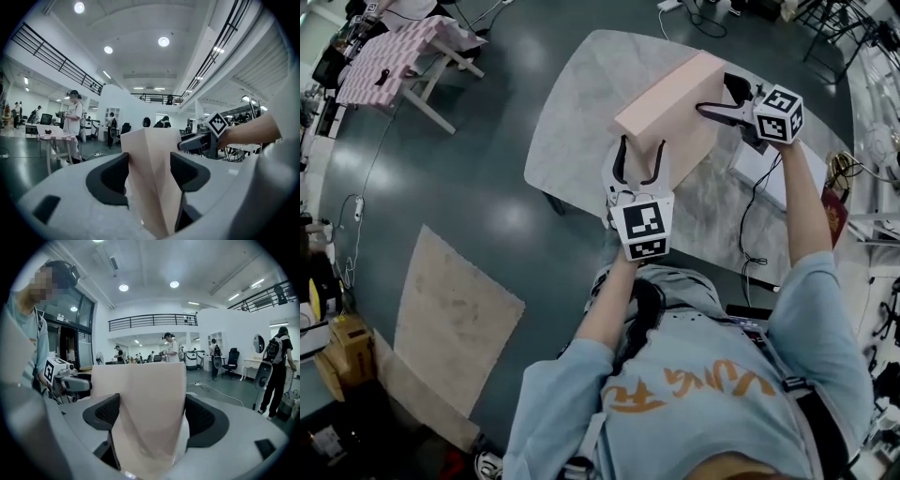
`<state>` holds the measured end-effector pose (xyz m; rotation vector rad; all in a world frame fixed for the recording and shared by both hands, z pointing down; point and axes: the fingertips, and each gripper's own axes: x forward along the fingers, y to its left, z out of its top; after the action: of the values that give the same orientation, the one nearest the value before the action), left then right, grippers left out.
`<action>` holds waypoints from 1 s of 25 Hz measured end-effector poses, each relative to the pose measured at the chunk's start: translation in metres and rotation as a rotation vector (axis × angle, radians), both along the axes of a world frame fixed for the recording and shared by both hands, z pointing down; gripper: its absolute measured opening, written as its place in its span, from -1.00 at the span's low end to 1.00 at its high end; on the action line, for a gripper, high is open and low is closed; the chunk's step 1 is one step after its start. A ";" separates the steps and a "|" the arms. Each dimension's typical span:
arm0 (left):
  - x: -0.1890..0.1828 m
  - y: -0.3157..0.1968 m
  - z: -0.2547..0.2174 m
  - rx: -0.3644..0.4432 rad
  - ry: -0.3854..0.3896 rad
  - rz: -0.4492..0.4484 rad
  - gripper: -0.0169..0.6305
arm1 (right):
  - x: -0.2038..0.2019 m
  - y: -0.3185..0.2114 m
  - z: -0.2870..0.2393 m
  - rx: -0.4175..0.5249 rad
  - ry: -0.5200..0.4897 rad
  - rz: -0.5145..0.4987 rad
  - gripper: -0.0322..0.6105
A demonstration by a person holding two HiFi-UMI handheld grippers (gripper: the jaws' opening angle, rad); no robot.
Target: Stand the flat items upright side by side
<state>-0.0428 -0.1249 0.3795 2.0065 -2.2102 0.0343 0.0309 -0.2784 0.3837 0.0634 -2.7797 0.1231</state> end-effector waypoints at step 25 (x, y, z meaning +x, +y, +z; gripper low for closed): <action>0.059 0.031 0.003 -0.023 -0.062 0.303 -0.09 | 0.103 0.052 0.021 0.011 0.003 0.545 0.25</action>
<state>0.0166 -0.0935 0.3830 2.3373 -1.9072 0.1577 0.1342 -0.2260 0.4050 0.8205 -2.6852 0.2410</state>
